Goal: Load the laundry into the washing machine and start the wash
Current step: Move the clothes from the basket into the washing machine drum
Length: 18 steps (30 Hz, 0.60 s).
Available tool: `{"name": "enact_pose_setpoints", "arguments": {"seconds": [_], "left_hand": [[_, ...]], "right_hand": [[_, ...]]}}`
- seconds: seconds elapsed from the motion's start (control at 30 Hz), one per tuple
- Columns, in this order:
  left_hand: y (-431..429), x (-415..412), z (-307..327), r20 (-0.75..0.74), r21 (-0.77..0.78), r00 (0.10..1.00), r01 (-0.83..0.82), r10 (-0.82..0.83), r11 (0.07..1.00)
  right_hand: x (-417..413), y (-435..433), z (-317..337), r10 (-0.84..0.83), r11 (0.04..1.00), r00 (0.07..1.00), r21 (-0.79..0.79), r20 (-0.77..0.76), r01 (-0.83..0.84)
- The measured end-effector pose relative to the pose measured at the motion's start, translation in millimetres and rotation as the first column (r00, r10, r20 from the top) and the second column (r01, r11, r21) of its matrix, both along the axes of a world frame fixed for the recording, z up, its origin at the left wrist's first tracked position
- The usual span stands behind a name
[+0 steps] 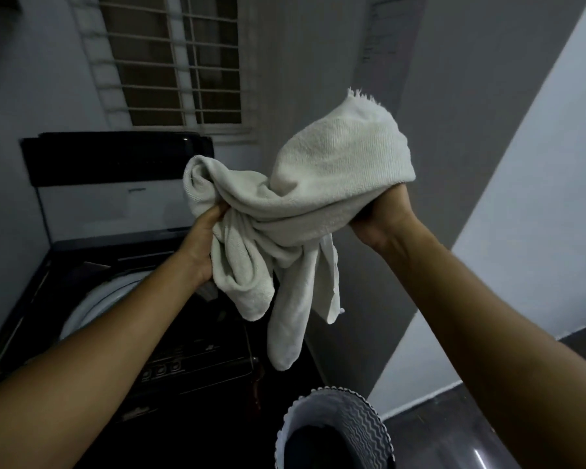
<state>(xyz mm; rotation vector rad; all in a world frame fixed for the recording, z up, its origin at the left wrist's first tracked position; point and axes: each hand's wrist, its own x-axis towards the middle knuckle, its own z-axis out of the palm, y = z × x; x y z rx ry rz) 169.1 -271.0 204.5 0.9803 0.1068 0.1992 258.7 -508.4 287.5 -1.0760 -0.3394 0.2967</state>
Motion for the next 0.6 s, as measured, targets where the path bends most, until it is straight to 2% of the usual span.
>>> {"name": "enact_pose_setpoints", "arguments": {"seconds": [0.33,0.6], "left_hand": [[149.0,-54.1,0.8,-0.005,-0.021,0.981,-0.193,0.193,0.981],[248.5,-90.9,-63.3,-0.181,-0.017,0.941,-0.294,0.286,0.956]], "right_hand": [[-34.3,172.2,7.3,0.183,0.982,0.983,0.053,-0.032,-0.181],[-44.2,282.5,-59.4,0.281,0.957,0.946,-0.026,-0.160,-0.289]]}}
